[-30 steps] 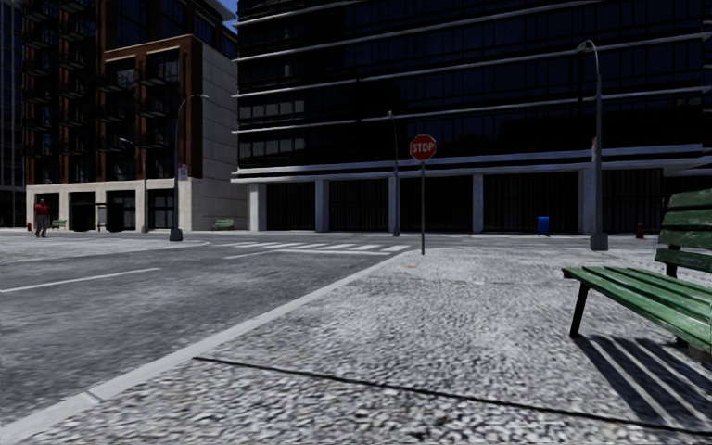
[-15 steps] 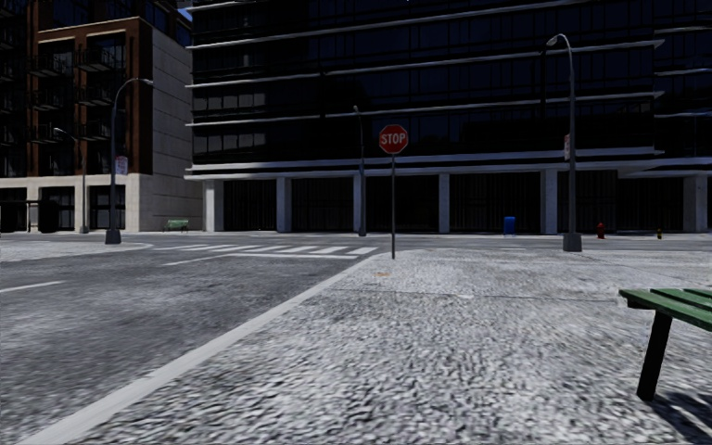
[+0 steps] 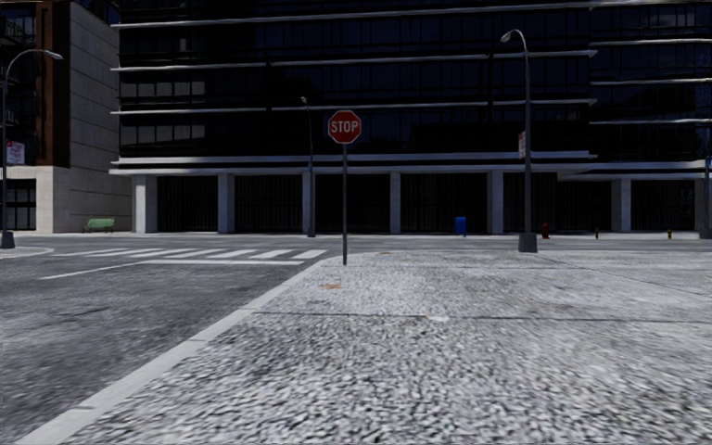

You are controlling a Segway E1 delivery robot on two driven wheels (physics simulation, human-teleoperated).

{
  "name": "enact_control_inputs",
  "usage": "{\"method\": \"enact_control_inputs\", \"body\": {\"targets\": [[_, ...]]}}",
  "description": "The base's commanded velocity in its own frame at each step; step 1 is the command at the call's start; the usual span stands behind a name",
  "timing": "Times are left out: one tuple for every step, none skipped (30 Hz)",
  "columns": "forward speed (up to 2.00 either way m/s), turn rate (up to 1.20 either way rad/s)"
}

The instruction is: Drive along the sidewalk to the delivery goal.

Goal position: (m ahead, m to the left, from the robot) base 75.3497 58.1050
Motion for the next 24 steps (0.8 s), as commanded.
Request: {"method": "enact_control_inputs", "body": {"targets": [[2.0, -0.41], [2.0, -0.41], [2.0, -0.41], [2.0, -0.41], [2.0, -0.41], [2.0, -0.41], [2.0, -0.41], [2.0, -0.41], [2.0, -0.41], [2.0, -0.41], [2.0, -0.41], [2.0, -0.41], [2.0, -0.41], [2.0, -0.41], [2.0, -0.41], [2.0, -0.41], [2.0, -0.41], [2.0, -0.41], [2.0, -0.41], [2.0, -0.34], [2.0, -0.08], [2.0, 0.0], [2.0, 0.0], [2.0, 0.0]]}}
